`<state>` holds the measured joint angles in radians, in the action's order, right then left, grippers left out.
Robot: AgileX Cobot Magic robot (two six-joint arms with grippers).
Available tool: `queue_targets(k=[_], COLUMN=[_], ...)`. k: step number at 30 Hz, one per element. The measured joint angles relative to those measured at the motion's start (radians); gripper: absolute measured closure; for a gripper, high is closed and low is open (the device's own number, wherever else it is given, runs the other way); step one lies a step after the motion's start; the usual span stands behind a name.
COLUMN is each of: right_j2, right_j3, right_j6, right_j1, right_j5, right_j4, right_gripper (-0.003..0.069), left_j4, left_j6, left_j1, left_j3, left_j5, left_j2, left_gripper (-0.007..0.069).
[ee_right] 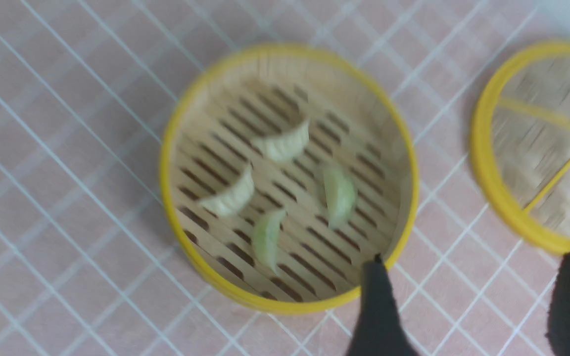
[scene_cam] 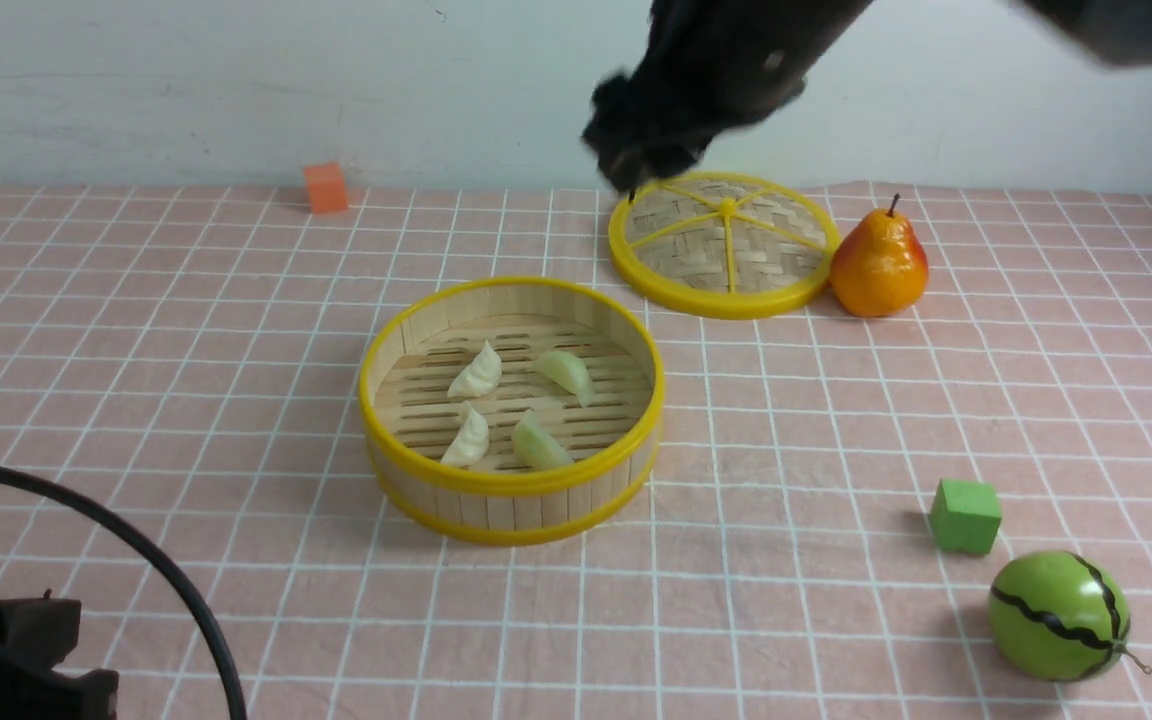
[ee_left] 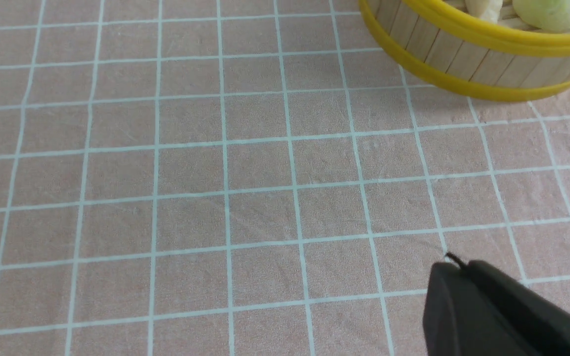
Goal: Put the dumplings into the steamer on the table with the pink tablecloth.
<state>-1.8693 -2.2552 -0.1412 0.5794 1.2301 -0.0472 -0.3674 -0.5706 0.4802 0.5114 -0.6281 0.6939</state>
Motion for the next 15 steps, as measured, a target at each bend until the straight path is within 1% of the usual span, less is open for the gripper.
queue_targets(k=[2,3,5,6,7,9,11,13,14,15], right_j2=[0.134,0.2,0.314,0.387,0.446,0.538,0.642,0.756,0.846,0.891], right_j3=[0.04,0.084,0.198,0.296,0.39,0.559,0.79,1.018,1.169,1.252], right_j6=[0.002,0.002,0.003,0.004,0.004,0.004,0.004,0.004,0.004,0.004], right_j1=[0.0,0.0,0.0,0.0,0.0,0.0,0.0,0.0,0.0,0.0], right_j5=[0.005,0.008,0.016,0.019,0.019,0.009,-0.067,-0.213,-0.345,-0.41], right_j4=[-0.027,-0.033,-0.03,-0.021,-0.017,-0.013,-0.013,-0.017,-0.018,-0.024], right_gripper=[0.0333,0.0404,0.0503,0.0587,0.0634,0.0671,0.0679,0.0679,0.0679,0.0679], left_j4=[0.0,0.0,0.0,0.0,0.0,0.0,0.0,0.0,0.0,0.0], left_j6=[0.0,0.0,0.0,0.0,0.0,0.0,0.0,0.0,0.0,0.0], left_j1=[0.0,0.0,0.0,0.0,0.0,0.0,0.0,0.0,0.0,0.0], left_j3=[0.0,0.0,0.0,0.0,0.0,0.0,0.0,0.0,0.0,0.0], left_j5=[-0.001,-0.002,-0.003,-0.003,-0.003,-0.004,-0.005,-0.006,-0.006,-0.006], left_j2=[0.0,0.0,0.0,0.0,0.0,0.0,0.0,0.0,0.0,0.0], left_gripper=[0.062,0.0618,0.0616,0.0614,0.0612,0.0609,0.0607,0.0607,0.0607,0.0607])
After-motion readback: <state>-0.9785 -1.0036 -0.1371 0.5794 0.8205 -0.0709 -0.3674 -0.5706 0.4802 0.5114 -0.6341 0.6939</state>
